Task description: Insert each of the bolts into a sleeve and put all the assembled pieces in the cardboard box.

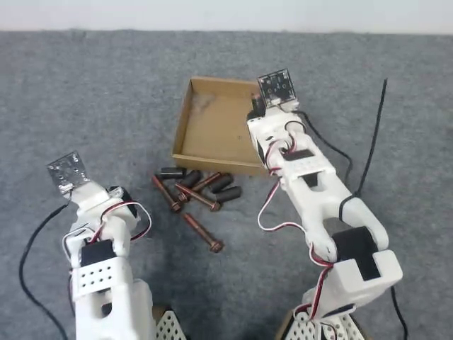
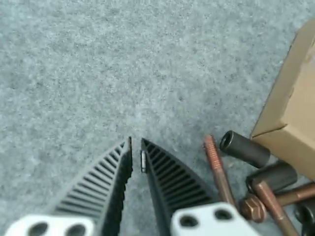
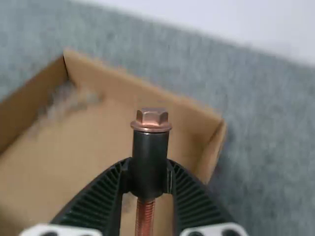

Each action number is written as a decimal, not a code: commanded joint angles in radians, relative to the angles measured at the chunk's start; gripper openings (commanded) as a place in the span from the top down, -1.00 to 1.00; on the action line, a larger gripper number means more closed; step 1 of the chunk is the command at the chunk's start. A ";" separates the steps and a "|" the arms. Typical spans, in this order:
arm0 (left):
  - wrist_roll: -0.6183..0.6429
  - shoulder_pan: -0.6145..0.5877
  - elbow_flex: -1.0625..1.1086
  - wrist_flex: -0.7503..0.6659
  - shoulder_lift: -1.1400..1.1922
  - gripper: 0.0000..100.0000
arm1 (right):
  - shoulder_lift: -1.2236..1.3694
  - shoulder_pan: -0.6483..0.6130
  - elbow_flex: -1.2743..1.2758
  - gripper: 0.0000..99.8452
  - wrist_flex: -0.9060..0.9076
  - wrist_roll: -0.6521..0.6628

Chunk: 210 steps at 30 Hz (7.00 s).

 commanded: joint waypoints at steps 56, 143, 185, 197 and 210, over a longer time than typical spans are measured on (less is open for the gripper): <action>0.003 0.000 -0.010 -0.026 -0.018 0.95 | -0.432 -0.125 -0.358 0.97 1.391 0.107; 0.003 0.026 -0.010 -0.029 -0.018 0.95 | -0.185 -0.340 0.011 0.70 0.825 0.885; 0.003 0.026 -0.010 -0.029 -0.018 0.94 | 0.090 -0.355 -0.115 0.72 0.763 1.126; 0.003 0.026 -0.010 -0.029 -0.018 0.94 | 0.015 -0.278 -0.115 0.99 0.854 1.011; 0.003 0.026 -0.010 -0.029 -0.018 0.94 | -0.338 0.044 0.058 0.98 0.845 0.115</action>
